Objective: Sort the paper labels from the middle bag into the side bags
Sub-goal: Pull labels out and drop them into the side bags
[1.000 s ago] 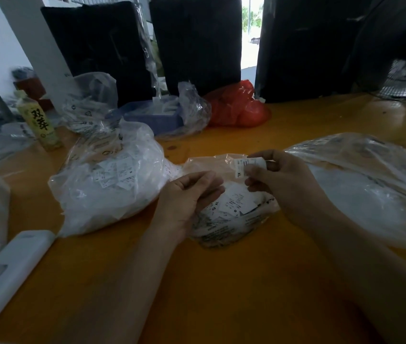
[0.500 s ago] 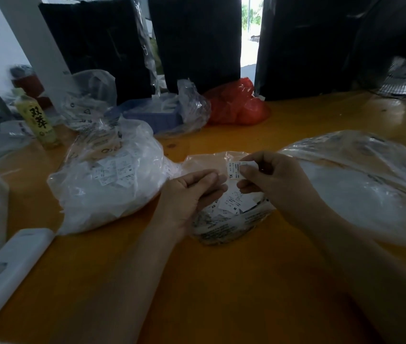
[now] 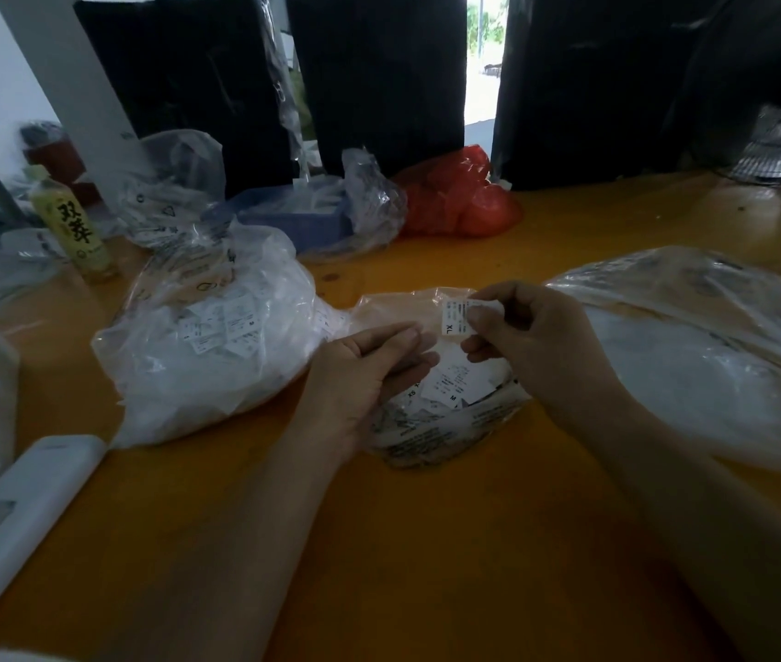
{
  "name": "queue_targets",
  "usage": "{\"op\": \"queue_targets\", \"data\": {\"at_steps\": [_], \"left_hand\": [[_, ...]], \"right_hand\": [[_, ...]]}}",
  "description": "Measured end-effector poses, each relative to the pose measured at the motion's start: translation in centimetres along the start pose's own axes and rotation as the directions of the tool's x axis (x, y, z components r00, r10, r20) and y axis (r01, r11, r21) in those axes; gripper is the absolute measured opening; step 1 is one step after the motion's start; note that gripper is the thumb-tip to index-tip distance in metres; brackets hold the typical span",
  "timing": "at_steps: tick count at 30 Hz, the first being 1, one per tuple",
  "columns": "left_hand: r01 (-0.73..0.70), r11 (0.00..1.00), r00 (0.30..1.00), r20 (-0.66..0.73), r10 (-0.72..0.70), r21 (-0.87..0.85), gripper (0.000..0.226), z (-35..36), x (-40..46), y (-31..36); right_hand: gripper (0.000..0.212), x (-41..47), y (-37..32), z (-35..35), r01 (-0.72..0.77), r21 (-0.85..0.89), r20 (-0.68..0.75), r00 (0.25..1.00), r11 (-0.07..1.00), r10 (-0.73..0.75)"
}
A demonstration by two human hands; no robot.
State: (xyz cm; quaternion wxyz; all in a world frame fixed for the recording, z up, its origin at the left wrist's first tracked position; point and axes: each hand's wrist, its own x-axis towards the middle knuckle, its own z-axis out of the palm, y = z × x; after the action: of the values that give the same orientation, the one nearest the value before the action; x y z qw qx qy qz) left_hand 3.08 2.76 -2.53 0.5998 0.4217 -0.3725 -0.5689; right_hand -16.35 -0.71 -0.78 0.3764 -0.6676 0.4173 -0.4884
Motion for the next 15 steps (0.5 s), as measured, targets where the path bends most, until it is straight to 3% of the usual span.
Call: {"op": "queue_targets", "data": {"at_steps": [10,15], "left_hand": [[-0.022,0.998,0.999,-0.043,0.025,0.054,0.031,0.15,-0.18,0.1],[-0.059,0.981,0.996,-0.058,0.071,0.186,0.014,0.22,-0.2,-0.11]], "right_hand": [[0.007,-0.42,-0.11,0.68,-0.003,-0.138,0.108,0.994,0.99,0.018],[0.015,-0.59,-0.2,0.76,-0.016,-0.09,0.121,0.992,0.996,0.026]]}}
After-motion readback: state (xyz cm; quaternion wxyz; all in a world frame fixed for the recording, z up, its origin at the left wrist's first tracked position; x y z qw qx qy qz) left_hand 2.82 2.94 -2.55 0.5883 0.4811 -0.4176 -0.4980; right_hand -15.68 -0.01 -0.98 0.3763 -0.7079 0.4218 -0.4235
